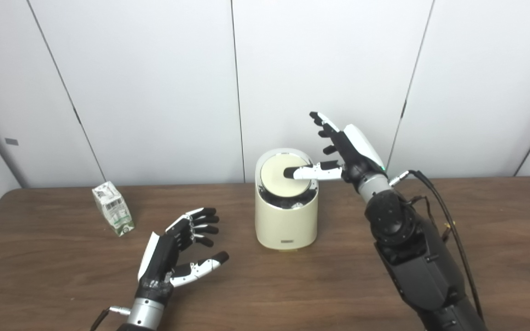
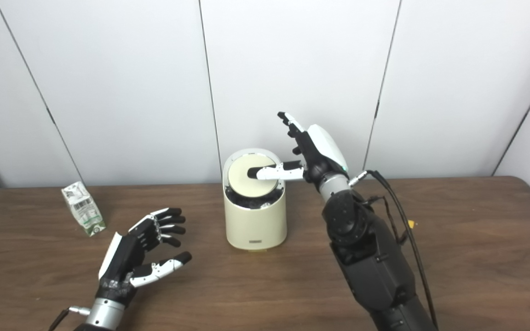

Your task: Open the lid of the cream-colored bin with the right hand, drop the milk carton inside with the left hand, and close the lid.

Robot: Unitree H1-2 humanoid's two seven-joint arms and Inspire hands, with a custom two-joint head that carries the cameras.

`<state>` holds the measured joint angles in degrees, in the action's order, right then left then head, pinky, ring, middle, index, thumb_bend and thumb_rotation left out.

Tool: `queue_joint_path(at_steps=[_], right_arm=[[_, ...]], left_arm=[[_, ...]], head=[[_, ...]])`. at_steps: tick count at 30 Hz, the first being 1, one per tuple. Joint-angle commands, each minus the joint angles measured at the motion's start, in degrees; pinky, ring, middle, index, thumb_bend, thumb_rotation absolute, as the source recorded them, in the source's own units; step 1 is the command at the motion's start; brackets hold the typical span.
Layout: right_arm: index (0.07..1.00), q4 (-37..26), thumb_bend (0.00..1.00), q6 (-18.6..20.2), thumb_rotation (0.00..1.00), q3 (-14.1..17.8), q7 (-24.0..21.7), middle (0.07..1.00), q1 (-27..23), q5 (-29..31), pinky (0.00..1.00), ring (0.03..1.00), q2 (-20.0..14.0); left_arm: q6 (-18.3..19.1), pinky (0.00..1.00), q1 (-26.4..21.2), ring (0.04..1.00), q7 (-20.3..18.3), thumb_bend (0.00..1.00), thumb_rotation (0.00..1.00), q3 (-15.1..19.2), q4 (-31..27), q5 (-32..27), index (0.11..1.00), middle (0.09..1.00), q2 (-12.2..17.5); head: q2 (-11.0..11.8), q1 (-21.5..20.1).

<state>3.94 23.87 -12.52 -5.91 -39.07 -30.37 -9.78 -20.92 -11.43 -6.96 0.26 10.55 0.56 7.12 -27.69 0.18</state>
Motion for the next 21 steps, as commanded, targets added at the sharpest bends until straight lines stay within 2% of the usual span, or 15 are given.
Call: queue_joint_path(at_steps=[1, 9, 15, 21], right_arm=[[0.943, 0.3, 0.82, -2.2, 0.43, -0.1, 1.9, 0.921, -3.5, -0.9, 0.72, 0.877, 0.2], [0.947, 2.9, 0.92, -2.3, 0.38, -1.2, 2.2, 0.922, -3.7, -1.2, 0.76, 0.888, 0.2], [0.948, 4.6, 0.93, -2.4, 0.36, -1.8, 2.7, 0.926, -3.9, -1.9, 0.76, 0.889, 0.0], [0.95, 5.3, 0.92, -1.6, 0.36, -2.0, 2.8, 0.932, -4.2, -2.6, 0.77, 0.89, -0.2]], left_arm=[[-1.2, 0.57, -1.9, 0.676, 0.8, 0.69, 0.06, -0.1, -0.5, 0.3, 0.79, 0.739, -0.2], [-0.7, 0.56, -1.9, 0.676, 0.7, 0.69, 0.05, -0.1, -0.9, 0.1, 0.79, 0.739, -0.5], [-0.8, 0.56, -1.9, 0.676, 0.2, 0.68, 0.03, -0.1, -0.9, -0.7, 0.796, 0.746, -0.6], [-0.5, 0.56, -1.7, 0.673, 0.9, 0.69, 0.07, -0.1, -1.4, 0.4, 0.79, 0.74, -0.7]], head=[[-0.1, 0.1], [-0.1, 0.2], [0.0, 0.1], [-0.1, 0.1]])
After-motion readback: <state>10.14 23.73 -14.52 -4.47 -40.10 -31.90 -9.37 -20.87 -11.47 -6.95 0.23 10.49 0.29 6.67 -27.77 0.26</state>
